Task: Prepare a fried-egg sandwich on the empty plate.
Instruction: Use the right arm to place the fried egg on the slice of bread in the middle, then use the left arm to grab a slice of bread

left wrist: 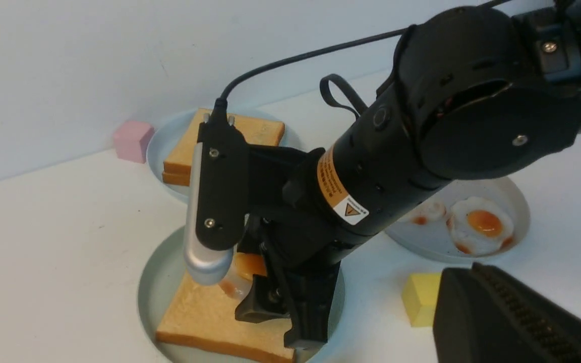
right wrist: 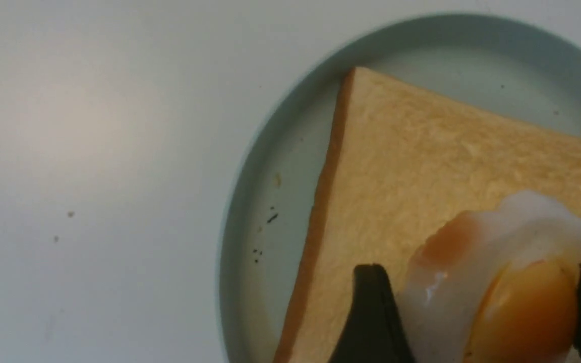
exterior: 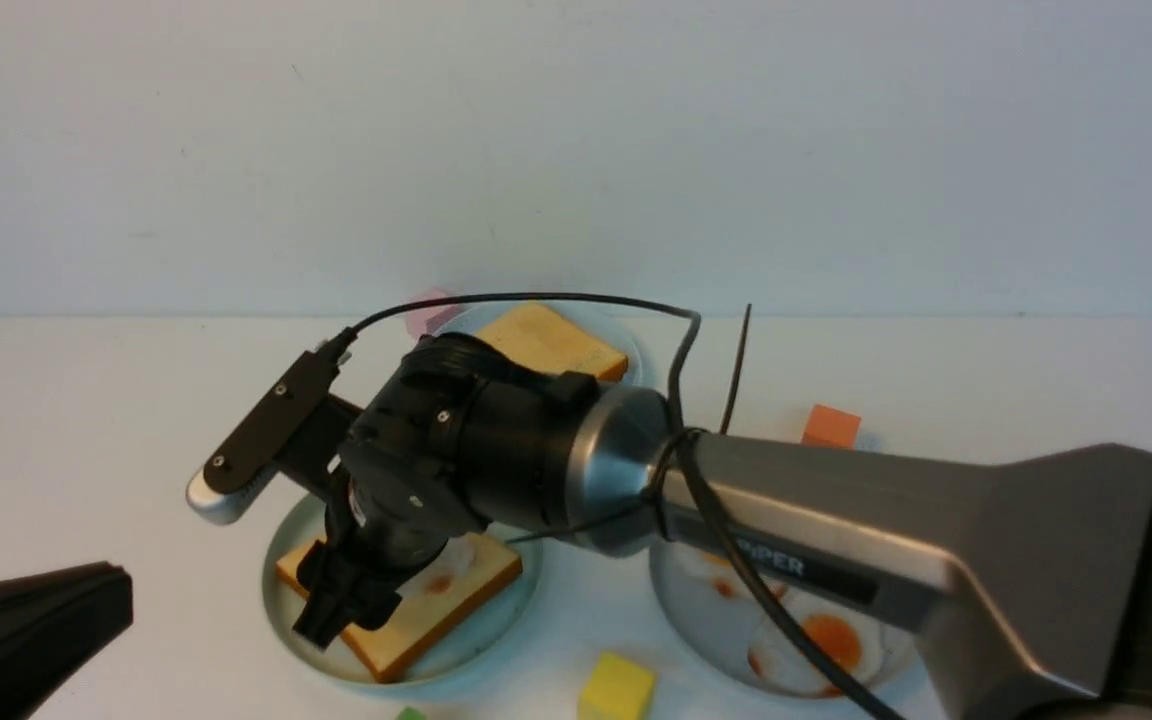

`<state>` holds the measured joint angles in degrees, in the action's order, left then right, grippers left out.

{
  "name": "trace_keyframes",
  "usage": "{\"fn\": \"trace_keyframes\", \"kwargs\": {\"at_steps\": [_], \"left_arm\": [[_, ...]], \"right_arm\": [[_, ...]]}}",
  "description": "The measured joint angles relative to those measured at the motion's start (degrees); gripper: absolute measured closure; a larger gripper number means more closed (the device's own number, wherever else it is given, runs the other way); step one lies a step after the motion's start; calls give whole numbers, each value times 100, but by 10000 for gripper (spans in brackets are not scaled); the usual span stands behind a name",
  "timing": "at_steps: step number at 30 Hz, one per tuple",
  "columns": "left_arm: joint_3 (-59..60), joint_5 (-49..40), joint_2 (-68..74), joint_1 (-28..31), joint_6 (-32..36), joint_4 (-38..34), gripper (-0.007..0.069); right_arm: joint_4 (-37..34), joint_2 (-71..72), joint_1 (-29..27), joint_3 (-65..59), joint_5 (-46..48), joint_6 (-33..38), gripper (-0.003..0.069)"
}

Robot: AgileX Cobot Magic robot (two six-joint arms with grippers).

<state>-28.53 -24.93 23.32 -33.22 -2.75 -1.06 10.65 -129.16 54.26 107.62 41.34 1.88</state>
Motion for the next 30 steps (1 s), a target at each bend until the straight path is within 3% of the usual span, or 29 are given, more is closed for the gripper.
{"fn": "trace_keyframes", "kwargs": {"at_steps": [9, 15, 19, 23, 26, 27, 30], "left_arm": [[0, -34, 0, 0, 0, 10, 637], [0, -36, 0, 5, 0, 10, 635], [0, -55, 0, 5, 0, 10, 633], [0, -55, 0, 5, -43, -43, 629], [0, -81, 8, 5, -170, -258, 628], [0, -87, 11, 5, -173, -258, 628], [-72, -301, 313, 5, -393, -415, 627]], "right_arm": [[7, -57, 0, 6, -138, -43, 160], [11, -25, 0, 11, -180, -136, 30], [88, 202, 0, 11, -102, -363, 12], [360, 655, 0, 11, 304, -644, 61], [837, 1242, 0, 11, 1301, -815, 168], [867, 1242, 0, 11, 1378, -813, 168], [1378, 1916, -24, -23, 2526, -844, 333]]}}
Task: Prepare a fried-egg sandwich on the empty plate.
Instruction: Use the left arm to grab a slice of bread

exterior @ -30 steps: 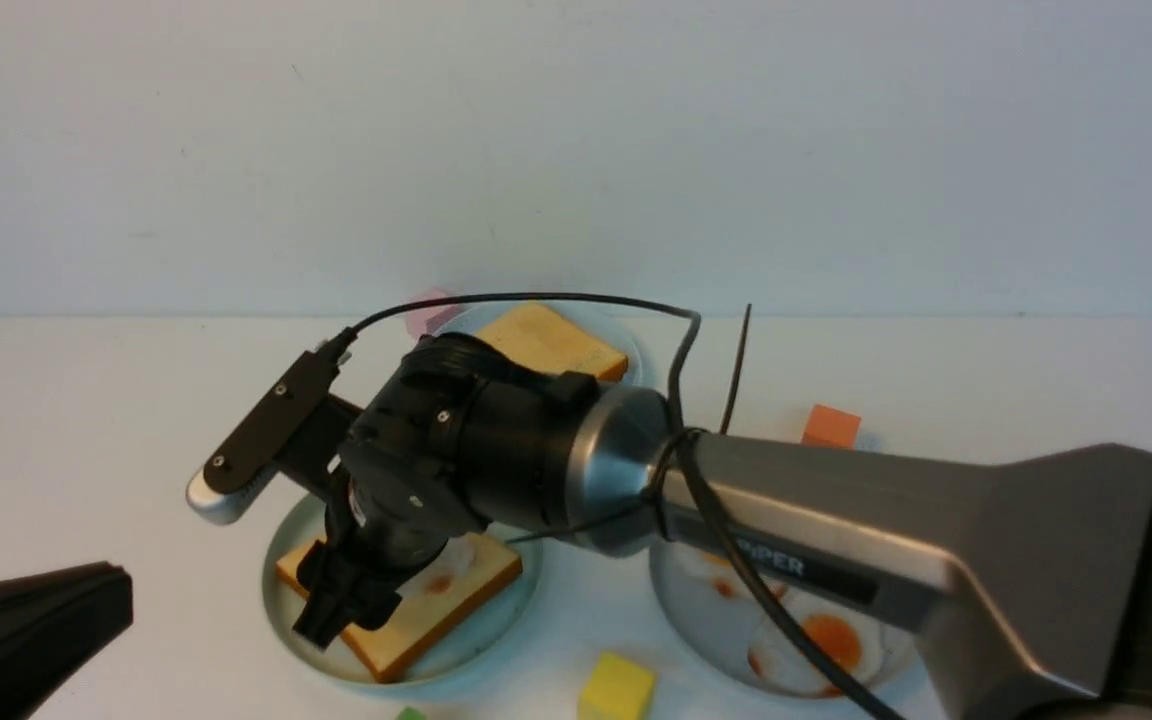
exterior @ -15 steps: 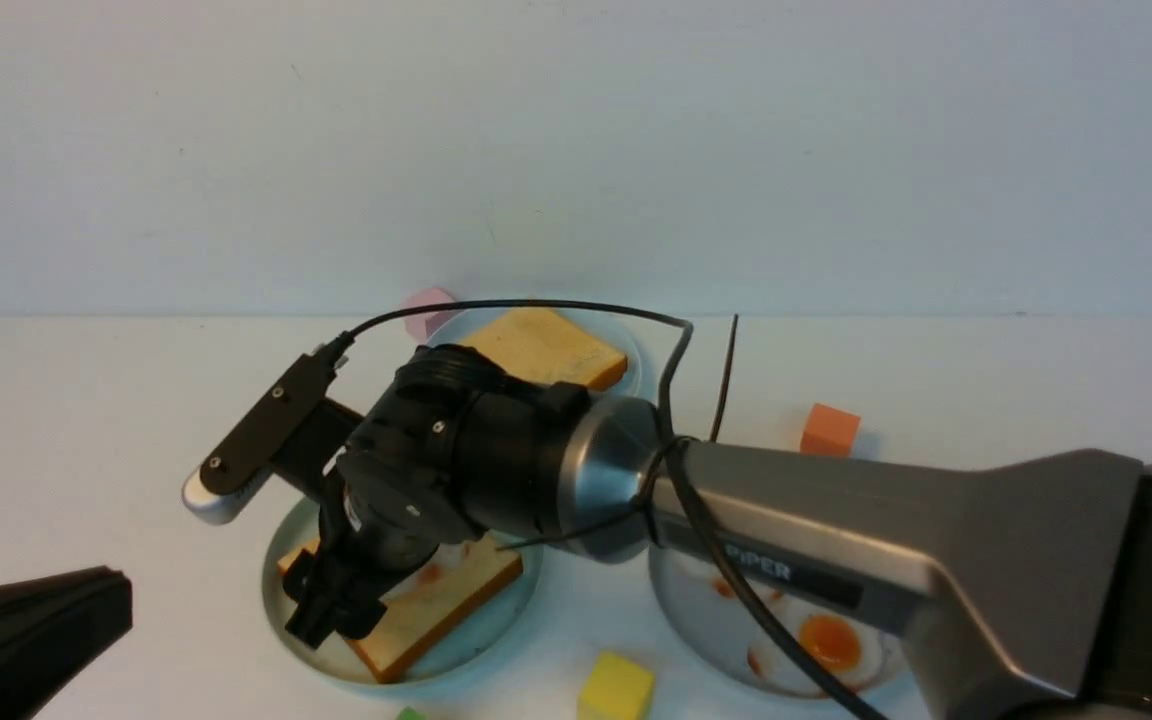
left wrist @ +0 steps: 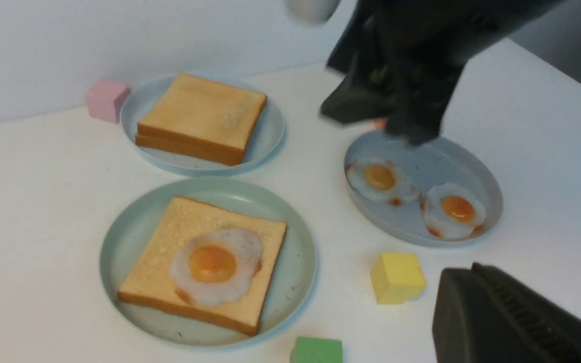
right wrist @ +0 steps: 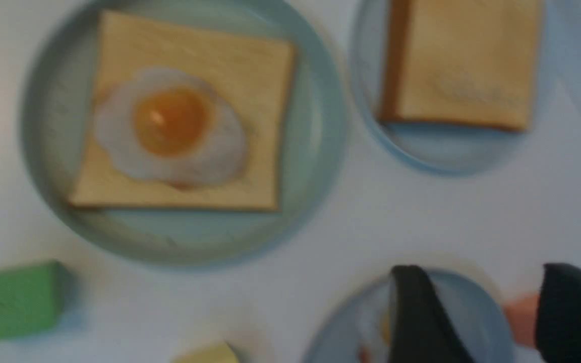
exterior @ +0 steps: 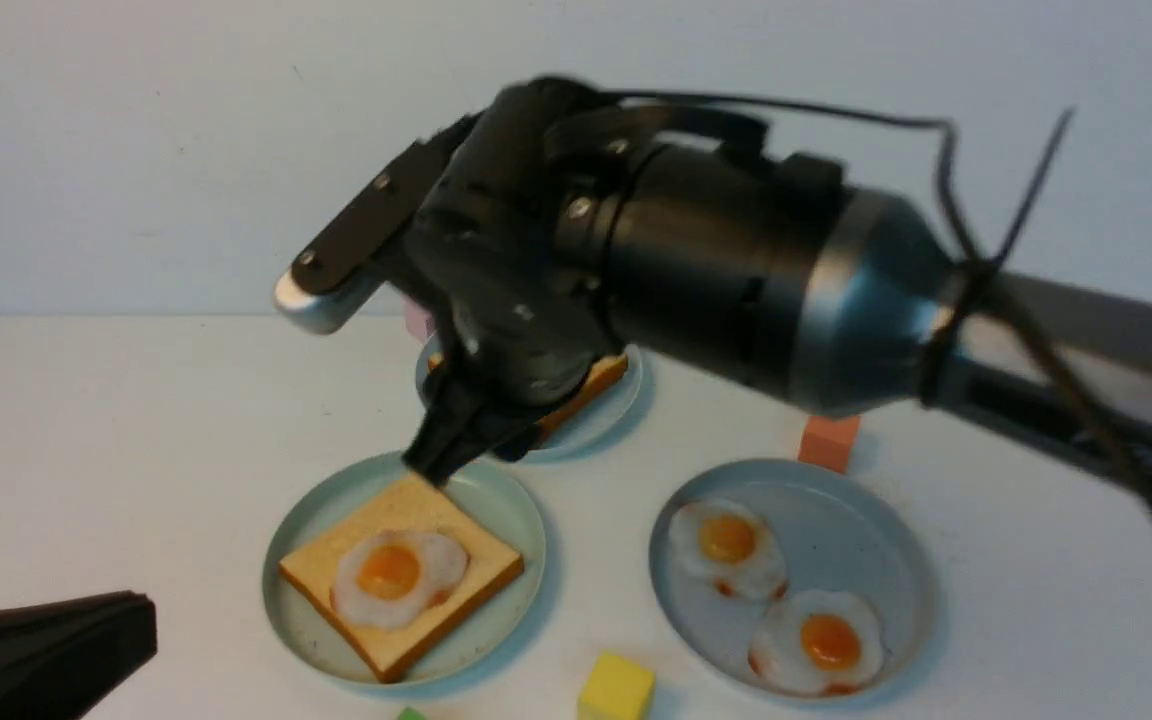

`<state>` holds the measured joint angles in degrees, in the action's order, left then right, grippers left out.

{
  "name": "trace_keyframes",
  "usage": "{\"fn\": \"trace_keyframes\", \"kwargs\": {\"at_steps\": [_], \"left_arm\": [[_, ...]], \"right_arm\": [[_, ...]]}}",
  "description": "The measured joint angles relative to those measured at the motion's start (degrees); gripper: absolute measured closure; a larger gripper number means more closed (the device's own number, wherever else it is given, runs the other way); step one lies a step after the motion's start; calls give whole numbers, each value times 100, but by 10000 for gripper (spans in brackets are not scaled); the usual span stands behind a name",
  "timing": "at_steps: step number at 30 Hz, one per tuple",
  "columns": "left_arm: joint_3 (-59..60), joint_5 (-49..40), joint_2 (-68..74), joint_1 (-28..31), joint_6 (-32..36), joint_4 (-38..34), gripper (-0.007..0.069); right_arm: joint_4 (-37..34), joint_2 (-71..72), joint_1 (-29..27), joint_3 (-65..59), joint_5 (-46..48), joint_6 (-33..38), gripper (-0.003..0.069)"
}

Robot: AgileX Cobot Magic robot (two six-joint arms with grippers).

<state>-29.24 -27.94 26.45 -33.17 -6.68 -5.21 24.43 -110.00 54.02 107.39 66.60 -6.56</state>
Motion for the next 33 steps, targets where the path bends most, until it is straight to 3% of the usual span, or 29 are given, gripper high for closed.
{"fn": "trace_keyframes", "kwargs": {"at_steps": [2, 3, 4, 8, 14, 21, 30, 33], "left_arm": [[-205, -321, 562, 0, -199, -125, 635], [-231, -358, 627, 0, -226, -145, 636], [-538, -697, 1288, 0, -284, -204, 638], [-1369, -1084, 2673, 0, -197, -289, 638], [-2999, -1512, 4915, 49, 590, -510, 638], [-4786, -2031, 6832, 636, 1647, -1277, 638], [-6378, -1958, 8206, 570, 1769, -1016, 636], [-6745, -1831, 8628, 551, 1791, -883, 596]], "right_arm": [[156, 471, -99, -106, 325, 0, 454], [157, 560, -110, -135, 339, 0, 475], [121, 883, -206, -302, 378, -8, 558], [-161, 1760, -425, -880, 415, -119, 666], [-442, 3231, -603, -2416, 500, -552, 670], [-571, 4909, -603, -3646, 524, -1119, 669], [-955, 6491, -603, -4463, 542, -1414, 665], [-1035, 6878, -603, -4647, 530, -1429, 663]]}}
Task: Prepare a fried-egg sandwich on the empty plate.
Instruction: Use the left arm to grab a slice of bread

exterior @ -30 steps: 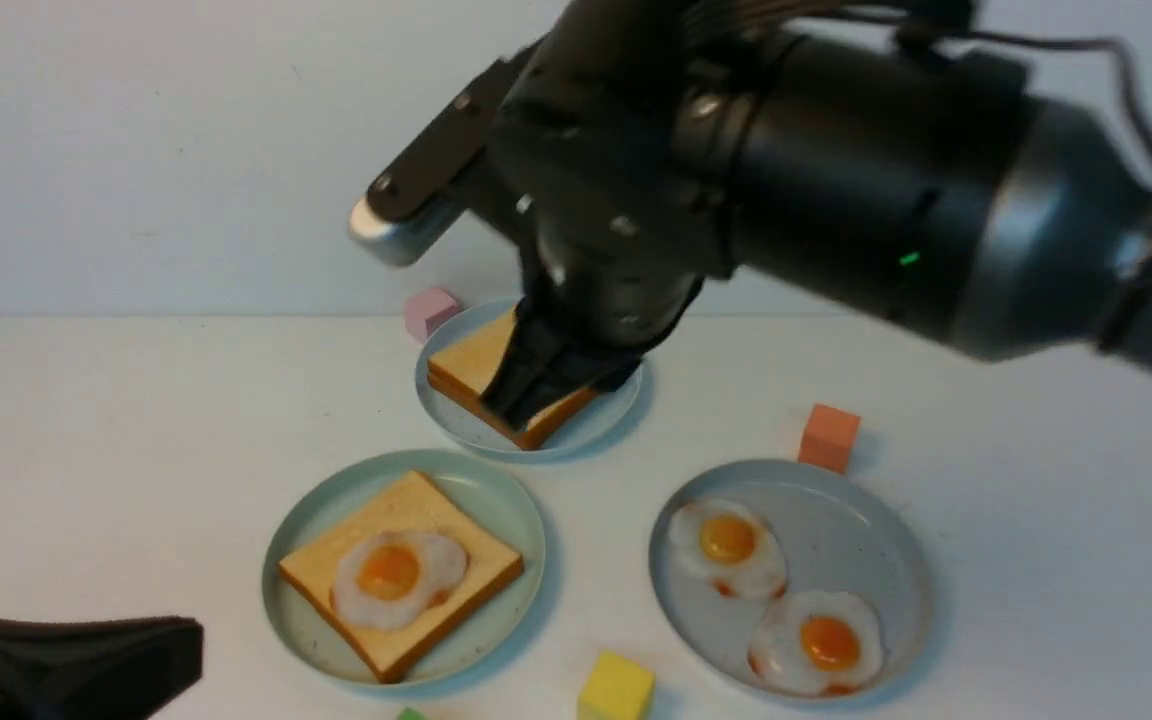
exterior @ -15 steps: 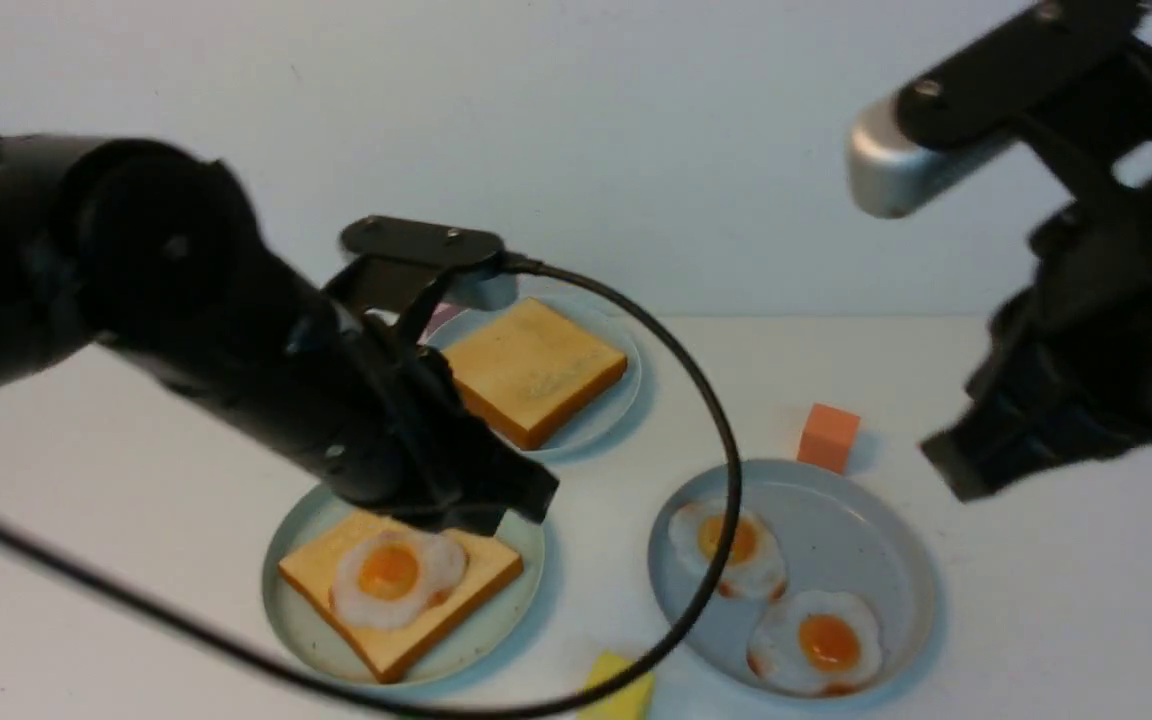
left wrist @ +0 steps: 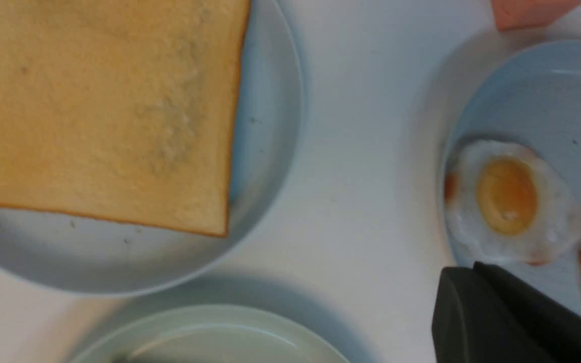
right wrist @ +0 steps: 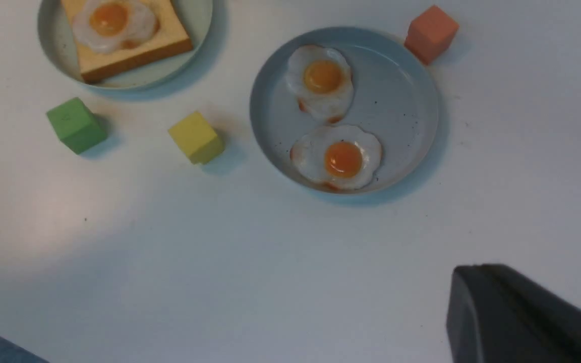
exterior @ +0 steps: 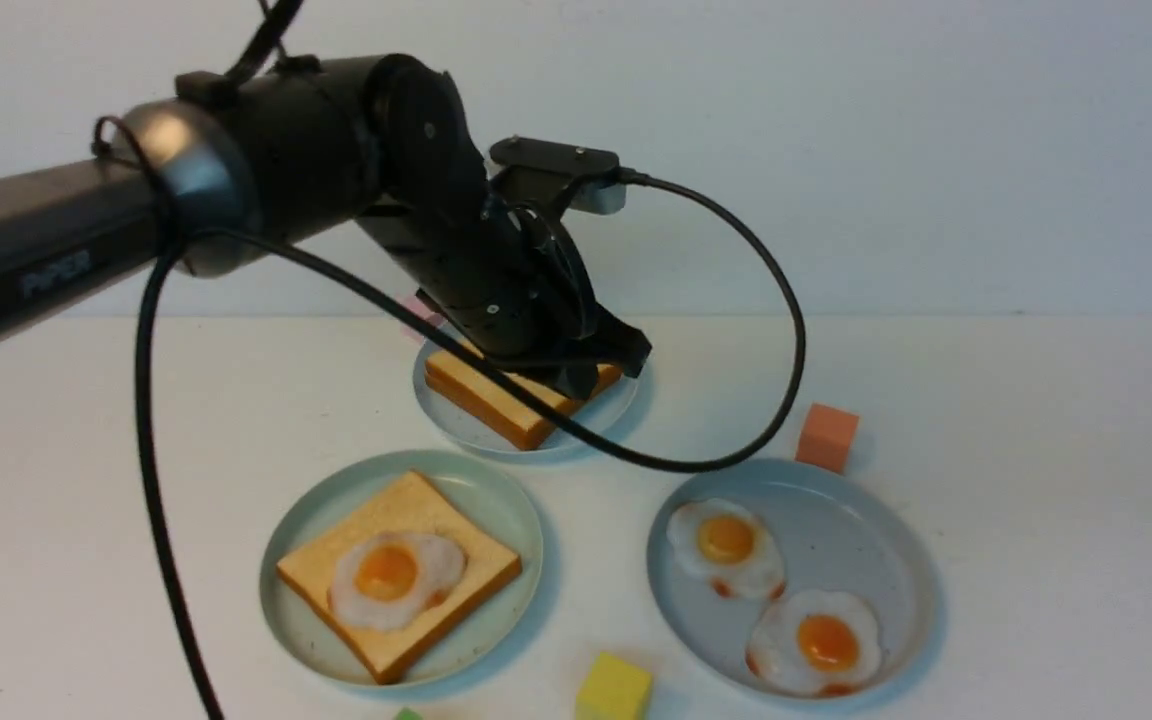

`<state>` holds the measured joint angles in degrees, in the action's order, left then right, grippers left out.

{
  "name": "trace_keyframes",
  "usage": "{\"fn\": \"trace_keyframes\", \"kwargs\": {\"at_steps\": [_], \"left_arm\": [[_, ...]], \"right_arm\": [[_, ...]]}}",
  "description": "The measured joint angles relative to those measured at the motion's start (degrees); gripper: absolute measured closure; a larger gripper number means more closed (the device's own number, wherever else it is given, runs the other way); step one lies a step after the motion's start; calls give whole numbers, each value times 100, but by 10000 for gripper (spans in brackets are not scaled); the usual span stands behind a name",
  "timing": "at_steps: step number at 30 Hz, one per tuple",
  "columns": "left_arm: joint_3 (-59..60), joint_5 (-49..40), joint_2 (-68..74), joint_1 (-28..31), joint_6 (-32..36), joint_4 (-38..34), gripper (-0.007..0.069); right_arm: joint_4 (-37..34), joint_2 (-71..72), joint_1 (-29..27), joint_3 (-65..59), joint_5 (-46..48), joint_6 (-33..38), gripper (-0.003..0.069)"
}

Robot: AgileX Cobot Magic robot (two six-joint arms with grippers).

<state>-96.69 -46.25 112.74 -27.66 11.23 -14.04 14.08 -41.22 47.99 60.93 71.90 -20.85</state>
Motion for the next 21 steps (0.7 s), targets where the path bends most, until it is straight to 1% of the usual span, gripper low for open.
{"fn": "trace_keyframes", "kwargs": {"at_steps": [4, 5, 7, 8, 12, 14, 15, 18, 21], "left_arm": [[-320, 62, 416, 12, 133, 350, 494], [-438, 104, 617, 12, 252, 492, 423], [-509, 226, 793, 12, 378, 554, 351], [-531, 411, 925, 12, 432, 616, 294], [-549, 920, 1181, 12, 451, 942, 199], [-549, 1119, 1267, 12, 458, 1111, 184], [-549, 1260, 1329, 12, 463, 1314, 177], [-549, 1471, 1447, 12, 463, 1661, 177], [-549, 1586, 1525, 12, 463, 1796, 188]], "right_arm": [[-33, 343, 0, -106, 0, -7, 661], [-51, 479, 0, -112, 0, -7, 659], [-77, 638, 0, -119, 0, -7, 658], [-89, 739, 0, -119, 0, -9, 657], [-88, 894, 0, -119, 0, -55, 655], [-88, 917, 0, -119, 0, -89, 655], [-88, 922, 0, -119, 0, -116, 654], [-88, 922, 0, -120, 0, -128, 652], [-88, 922, 0, -120, 0, -133, 651]]}}
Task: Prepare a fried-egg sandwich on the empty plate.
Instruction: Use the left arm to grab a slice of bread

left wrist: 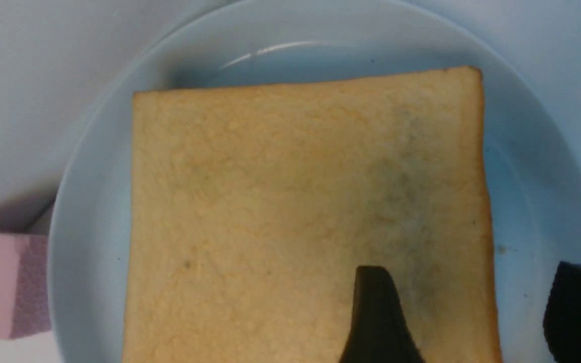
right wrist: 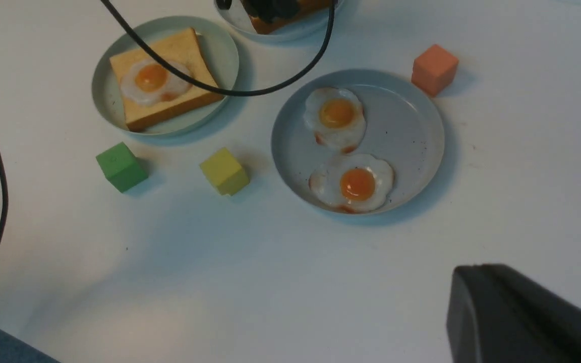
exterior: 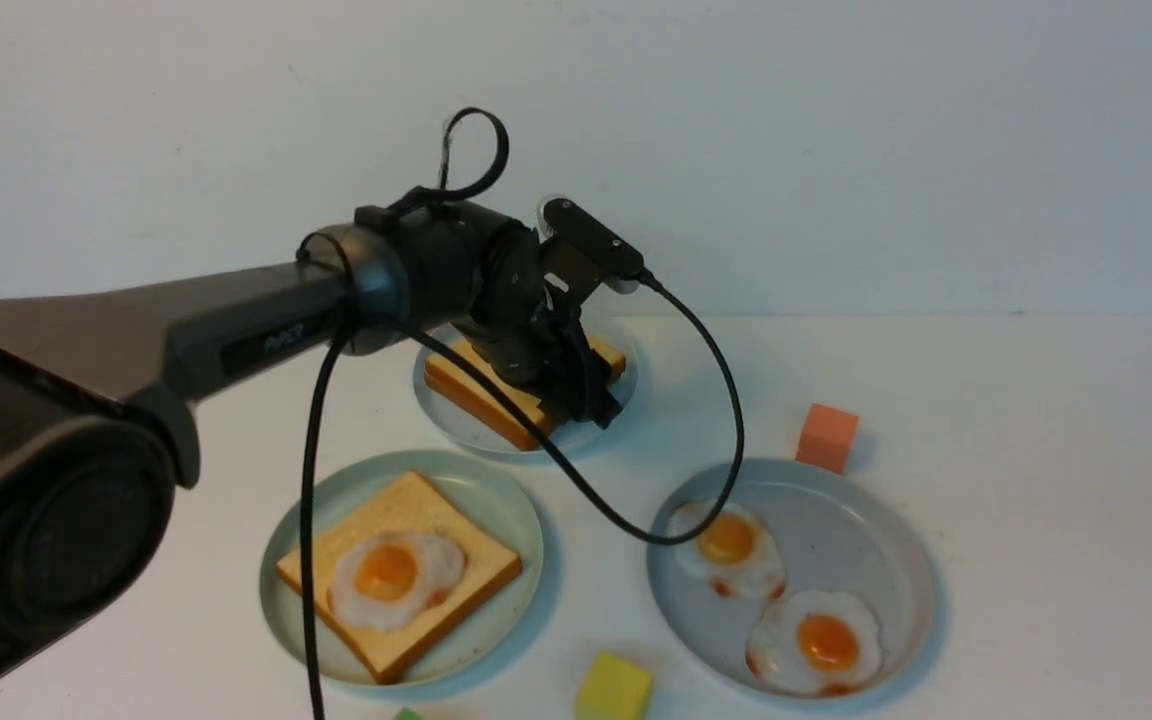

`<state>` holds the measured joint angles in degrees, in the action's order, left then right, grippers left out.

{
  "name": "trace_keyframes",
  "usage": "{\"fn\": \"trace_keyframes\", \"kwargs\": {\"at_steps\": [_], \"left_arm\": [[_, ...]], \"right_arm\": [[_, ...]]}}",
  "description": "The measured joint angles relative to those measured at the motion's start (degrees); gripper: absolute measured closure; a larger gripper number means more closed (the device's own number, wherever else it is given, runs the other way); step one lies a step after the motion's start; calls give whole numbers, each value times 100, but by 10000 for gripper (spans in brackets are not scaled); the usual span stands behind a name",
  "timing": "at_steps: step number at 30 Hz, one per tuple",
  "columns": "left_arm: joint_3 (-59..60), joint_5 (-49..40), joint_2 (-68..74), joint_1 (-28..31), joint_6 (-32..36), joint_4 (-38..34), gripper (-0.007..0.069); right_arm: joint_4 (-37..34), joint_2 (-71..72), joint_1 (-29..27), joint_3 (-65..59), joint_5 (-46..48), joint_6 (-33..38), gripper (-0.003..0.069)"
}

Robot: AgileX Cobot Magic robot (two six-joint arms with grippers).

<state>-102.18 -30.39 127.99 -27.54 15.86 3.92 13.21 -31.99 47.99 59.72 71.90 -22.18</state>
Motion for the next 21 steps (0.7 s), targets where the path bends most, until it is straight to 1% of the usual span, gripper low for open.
{"fn": "trace_keyframes", "kwargs": {"at_steps": [3, 6, 9, 10, 12, 13, 14, 16, 17, 18, 19, 21], "left_arm": [[0, 26, 47, 0, 0, 6, 208], [0, 26, 84, 0, -106, 6, 253], [-6, 26, 84, 0, -340, 30, 336], [-6, 26, 84, 0, -369, 41, 373], [-6, 21, 84, 0, -400, 69, 419], [-6, 10, 84, -7, -412, 113, 465], [-6, 10, 84, -7, -411, 113, 471], [-6, -27, 84, -7, -427, 186, 553], [-6, -32, 84, -7, -427, 196, 582], [-6, -39, 84, -7, -427, 203, 599], [-6, -45, 84, -7, -427, 202, 630], [-6, -45, 84, -7, -427, 217, 638]], "right_arm": [[-5, 0, 0, 0, 0, -11, 651], [-5, 0, 0, 0, 0, -24, 649], [-5, 0, 0, 0, 0, -24, 647], [-5, 0, 0, 0, -3, -24, 646], [-5, 0, 0, 0, -3, -24, 645], [-30, 0, 0, 0, -3, -24, 645], [-38, 0, 0, 0, -3, -24, 645], [-102, 0, 0, 0, -3, -24, 645], [-129, 0, 0, 0, -3, -24, 643], [-149, 0, 0, 0, -3, -24, 643], [-188, 0, 0, 0, -3, -24, 642], [-195, 0, 0, 0, -3, -24, 641]]}}
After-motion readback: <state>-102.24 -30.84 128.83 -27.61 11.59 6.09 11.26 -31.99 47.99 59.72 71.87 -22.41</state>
